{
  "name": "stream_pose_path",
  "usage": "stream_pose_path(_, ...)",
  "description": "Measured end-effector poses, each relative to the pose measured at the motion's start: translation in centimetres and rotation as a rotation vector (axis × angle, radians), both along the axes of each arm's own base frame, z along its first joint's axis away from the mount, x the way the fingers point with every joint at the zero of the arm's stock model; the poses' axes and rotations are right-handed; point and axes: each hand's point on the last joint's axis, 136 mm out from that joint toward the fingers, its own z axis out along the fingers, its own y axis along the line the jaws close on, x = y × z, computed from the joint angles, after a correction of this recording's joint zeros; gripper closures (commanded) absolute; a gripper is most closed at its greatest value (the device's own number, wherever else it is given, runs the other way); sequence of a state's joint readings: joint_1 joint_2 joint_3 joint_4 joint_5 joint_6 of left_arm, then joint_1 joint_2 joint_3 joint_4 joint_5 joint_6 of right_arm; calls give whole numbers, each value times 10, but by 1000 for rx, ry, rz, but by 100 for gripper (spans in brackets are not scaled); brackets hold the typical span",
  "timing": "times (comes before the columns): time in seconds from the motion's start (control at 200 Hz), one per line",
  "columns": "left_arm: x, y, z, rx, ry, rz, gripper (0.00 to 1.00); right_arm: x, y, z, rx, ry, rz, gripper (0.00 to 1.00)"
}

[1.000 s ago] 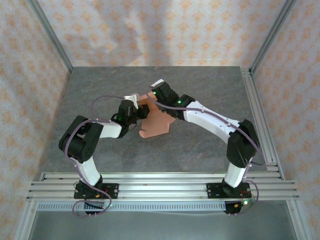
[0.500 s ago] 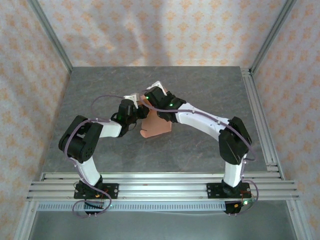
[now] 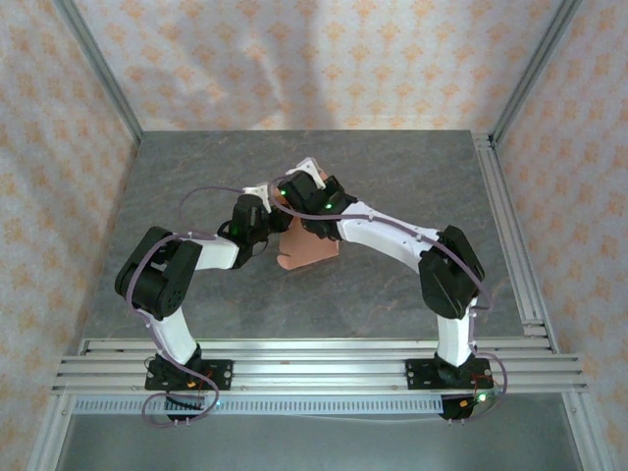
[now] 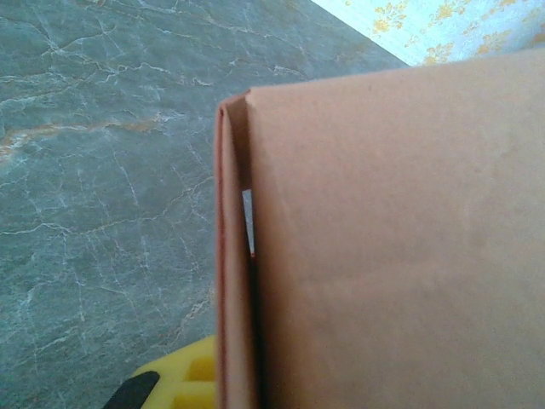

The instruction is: Fold the paper box

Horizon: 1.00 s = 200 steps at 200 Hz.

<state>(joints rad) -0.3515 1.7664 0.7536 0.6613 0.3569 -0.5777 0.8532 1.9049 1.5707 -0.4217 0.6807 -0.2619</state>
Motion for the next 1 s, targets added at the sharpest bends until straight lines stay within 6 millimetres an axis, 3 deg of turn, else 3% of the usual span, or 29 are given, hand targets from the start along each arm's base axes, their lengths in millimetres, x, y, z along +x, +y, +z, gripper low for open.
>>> stream_pose_path(0.055, 0, 0, 0, 0, -1, 0, 100, 0, 1, 2, -8, -10, -2, 73)
stream_pose_path(0.12, 0, -2, 2, -2, -9, -10, 100, 0, 0, 3, -22, -19, -3, 70)
stream_pose_path(0.155, -1, -3, 3, -4, -11, -12, 100, 0, -1, 5, -26, -26, -9, 74)
stream_pose_path(0.24, -1, -4, 6, -8, -19, -15, 100, 1, -1, 6, -36, -38, -15, 100)
stream_pose_path(0.48, 0, -4, 11, -13, -28, -11, 100, 2, 2, 14, -45, -106, -53, 100)
stream_pose_path(0.551, 0, -3, 13, -14, -31, -8, 100, 2, 3, 16, -46, -119, -58, 84)
stream_pose_path(0.611, 0, -3, 15, -15, -36, -7, 100, 1, 4, 18, -50, -126, -57, 82)
stream_pose_path(0.631, 0, -3, 15, -15, -37, -7, 100, 1, 4, 18, -52, -126, -57, 84)
stream_pose_path(0.671, 0, -3, 16, -15, -39, -7, 100, 1, 4, 18, -62, -127, -56, 100)
stream_pose_path(0.826, 0, -3, 16, -26, -29, 2, 100, 2, 4, 21, -54, -144, -66, 100)
stream_pose_path(0.876, 0, -3, 15, -31, -25, 5, 100, 2, 4, 21, -53, -145, -67, 82)
stream_pose_path(0.896, 0, -3, 15, -31, -24, 5, 100, 2, 4, 21, -53, -147, -68, 80)
stream_pose_path(0.921, 0, -3, 15, -33, -24, 6, 100, 2, 4, 21, -53, -147, -67, 84)
stream_pose_path(0.946, 0, -3, 16, -33, -24, 6, 100, 2, 4, 20, -56, -146, -67, 100)
stream_pose_path(1.001, 0, -3, 15, -33, -23, 8, 100, 2, 5, 19, -62, -145, -64, 100)
